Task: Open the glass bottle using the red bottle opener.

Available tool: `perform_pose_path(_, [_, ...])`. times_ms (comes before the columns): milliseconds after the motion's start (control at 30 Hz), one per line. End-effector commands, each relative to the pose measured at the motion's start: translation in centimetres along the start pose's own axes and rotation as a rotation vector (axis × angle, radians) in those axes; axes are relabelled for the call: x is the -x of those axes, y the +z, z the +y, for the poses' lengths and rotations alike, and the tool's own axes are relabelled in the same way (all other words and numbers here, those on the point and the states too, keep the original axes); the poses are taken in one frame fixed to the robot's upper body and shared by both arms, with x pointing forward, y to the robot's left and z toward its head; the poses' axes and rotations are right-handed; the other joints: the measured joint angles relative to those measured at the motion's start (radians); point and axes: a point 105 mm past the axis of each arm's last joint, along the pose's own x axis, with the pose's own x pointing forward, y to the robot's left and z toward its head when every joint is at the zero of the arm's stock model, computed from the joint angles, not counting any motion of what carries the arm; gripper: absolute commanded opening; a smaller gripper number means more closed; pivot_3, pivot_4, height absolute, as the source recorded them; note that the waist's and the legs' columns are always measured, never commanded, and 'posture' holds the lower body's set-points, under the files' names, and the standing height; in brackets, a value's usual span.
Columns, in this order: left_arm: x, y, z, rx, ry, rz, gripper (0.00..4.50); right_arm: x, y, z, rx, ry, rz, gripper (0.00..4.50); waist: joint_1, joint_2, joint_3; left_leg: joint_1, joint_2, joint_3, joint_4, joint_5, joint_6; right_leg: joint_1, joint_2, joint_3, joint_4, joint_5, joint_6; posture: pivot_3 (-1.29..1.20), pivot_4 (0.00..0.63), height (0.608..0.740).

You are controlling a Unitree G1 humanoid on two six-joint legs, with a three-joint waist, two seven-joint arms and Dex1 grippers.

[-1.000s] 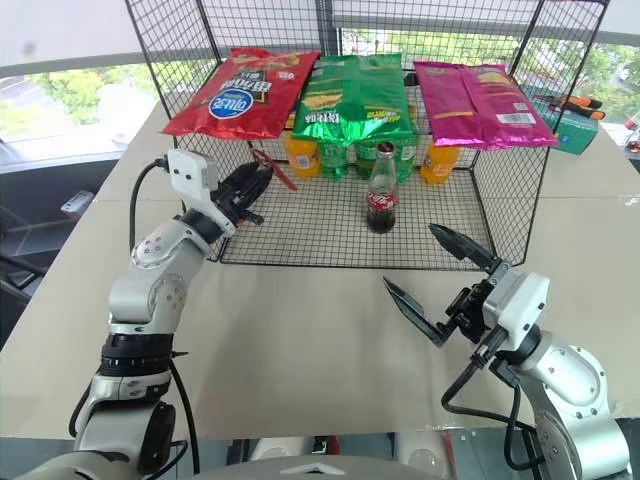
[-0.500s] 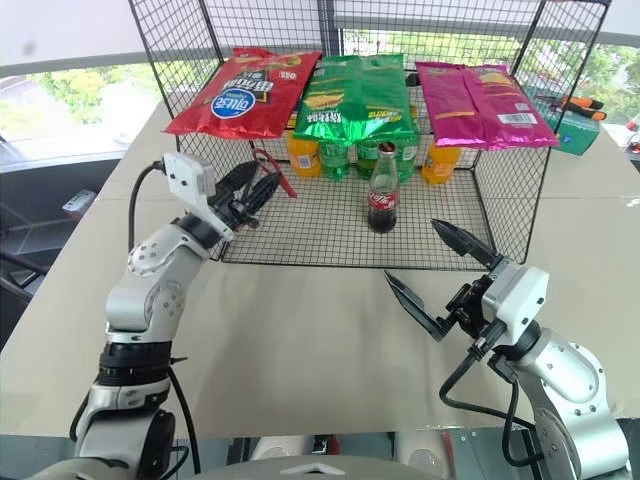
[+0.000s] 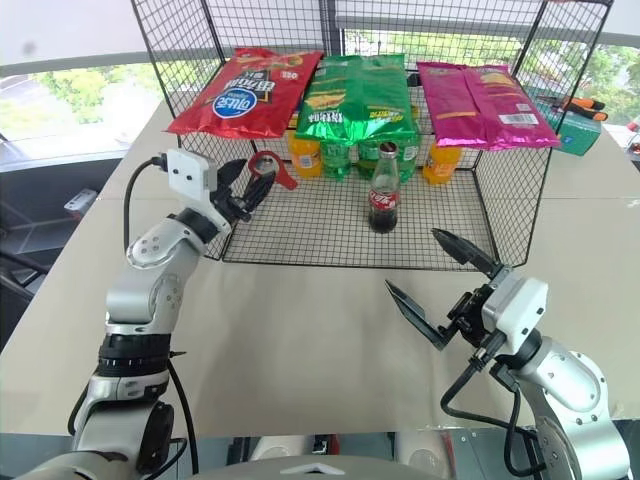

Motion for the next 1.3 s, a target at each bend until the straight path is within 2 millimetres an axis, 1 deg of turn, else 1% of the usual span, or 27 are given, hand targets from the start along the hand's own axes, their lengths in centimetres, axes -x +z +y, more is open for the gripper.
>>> perform_pose_path(33, [-0.1,1.4,-0.7,0.012,-0.064,-0.063,0.83,0.2,0.6,-0.1,0.024,-0.012,-0.022,4.50,0.000,0.000,0.000,0.000,0.000,0.000,0.000,0.000,0.000,0.000,0.000,0.000,0.000,0.000,0.000,0.00,0.150,0.740])
perform_pose_path(67, [-0.1,1.5,-0.8,0.018,-0.074,-0.068,0.31,0.3,0.5,0.0,0.020,-0.010,-0.020,4.50,0.000,0.000,0.000,0.000,0.000,0.000,0.000,0.000,0.000,0.000,0.000,0.000,0.000,0.000,0.000,0.00,0.150,0.740])
perform_pose_path(100, [0.0,1.6,-0.9,0.020,-0.081,-0.072,0.05,0.3,0.5,0.1,0.018,-0.009,-0.019,4.50,0.000,0.000,0.000,0.000,0.000,0.000,0.000,0.000,0.000,0.000,0.000,0.000,0.000,0.000,0.000,0.00,0.150,0.740])
perform_pose_path(300, [0.5,3.0,-1.8,0.093,-0.143,-0.132,0.05,0.3,0.2,0.0,-0.007,-0.027,0.001,4.50,0.000,0.000,0.000,0.000,0.000,0.000,0.000,0.000,0.000,0.000,0.000,0.000,0.000,0.000,0.000,0.00,0.150,0.740])
perform_pose_path(400, [1.2,4.0,-2.5,0.204,-0.200,-0.163,0.05,0.4,-0.2,-0.9,-0.008,-0.113,0.015,4.50,-0.001,0.000,0.000,0.000,0.001,0.000,0.000,0.000,0.000,0.000,0.000,0.000,0.000,0.000,0.000,0.00,0.150,0.740])
perform_pose_path(467, [1.6,4.4,-3.0,0.256,-0.253,-0.163,0.05,0.3,-0.6,-1.1,-0.005,-0.115,0.041,4.50,-0.001,0.000,0.000,0.000,0.001,-0.001,0.000,0.000,0.000,0.000,0.000,0.000,0.000,0.000,0.000,0.00,0.150,0.740])
perform_pose_path(500, [1.8,4.5,-3.3,0.279,-0.277,-0.156,0.05,0.2,-0.9,-1.0,-0.008,-0.101,0.065,4.50,-0.001,0.000,0.000,0.000,0.001,0.000,0.000,0.000,0.000,0.000,0.000,0.000,0.000,0.000,0.000,0.00,0.150,0.740])
perform_pose_path(533, [2.0,4.6,-3.7,0.315,-0.311,-0.150,0.05,0.1,-1.2,-1.5,0.036,-0.130,0.110,4.50,-0.001,0.000,0.000,0.000,0.001,0.000,0.000,0.000,0.000,0.000,0.000,0.000,0.000,0.000,0.000,0.00,0.150,0.740])
perform_pose_path(600, [2.7,4.5,-4.5,0.360,-0.376,-0.129,0.05,0.1,-1.8,-2.0,0.051,-0.156,0.211,4.50,-0.002,0.000,0.000,0.000,0.001,0.000,0.000,0.000,0.000,0.000,0.000,0.000,0.000,0.000,0.000,0.00,0.150,0.740])
perform_pose_path(700, [3.4,4.4,-5.2,0.440,-0.437,-0.118,0.05,-0.6,-1.6,-0.6,-0.082,0.004,0.227,4.50,-0.002,0.000,0.000,0.000,0.001,0.001,0.000,0.000,0.000,-0.001,0.000,0.002,0.001,0.000,-0.001,0.00,0.150,0.740])
perform_pose_path(733, [3.7,4.4,-5.5,0.469,-0.463,-0.114,0.05,-0.8,-1.4,-0.7,-0.124,0.013,0.220,4.50,-0.002,0.000,0.000,0.001,0.001,0.001,0.000,0.000,0.000,0.000,0.000,0.002,0.001,0.000,-0.001,0.00,0.150,0.740])
perform_pose_path(833, [5.0,5.0,-7.2,0.575,-0.608,-0.112,0.05,-2.4,-0.5,-0.7,-0.253,0.074,0.172,4.50,-0.006,0.000,0.000,0.000,0.001,0.000,0.000,0.000,0.000,0.000,0.000,0.001,0.002,-0.001,-0.002,0.00,0.150,0.740])
perform_pose_path(933, [6.4,5.9,-8.8,0.662,-0.758,-0.121,0.05,-4.4,0.1,0.2,-0.420,0.205,0.156,4.50,-0.015,-0.001,0.001,0.001,0.002,0.000,0.000,0.000,0.000,-0.001,0.000,0.002,0.002,-0.002,-0.004,0.00,0.150,0.740])
perform_pose_path(1033, [6.6,6.4,-9.5,0.682,-0.821,-0.129,0.05,-6.1,0.6,1.1,-0.539,0.330,0.155,4.50,-0.013,-0.001,0.001,0.001,0.002,-0.001,0.001,0.000,0.000,0.000,0.000,0.001,0.003,-0.002,-0.004,0.00,0.150,0.740])
perform_pose_path(1133, [6.6,6.9,-9.9,0.672,-0.858,-0.138,0.05,-7.4,0.9,1.2,-0.582,0.387,0.162,4.50,-0.014,-0.002,0.001,0.000,0.001,-0.001,0.000,0.000,0.000,-0.001,0.000,0.000,0.002,-0.002,-0.004,0.00,0.150,0.740])
perform_pose_path(1233, [6.5,7.1,-10.1,0.657,-0.874,-0.142,0.05,-8.1,1.0,1.3,-0.612,0.433,0.177,4.50,-0.014,-0.002,0.001,-0.001,0.000,-0.001,0.000,0.000,0.000,-0.001,0.000,0.001,0.002,-0.002,-0.004,0.00,0.150,0.740])
perform_pose_path(1300, [6.7,7.1,-10.4,0.623,-0.886,-0.140,0.05,-8.7,1.9,1.4,-0.662,0.484,0.148,4.50,-0.015,-0.002,0.001,-0.002,0.000,-0.001,0.000,0.000,0.000,-0.001,0.000,0.000,0.001,-0.002,-0.004,0.00,0.150,0.740])
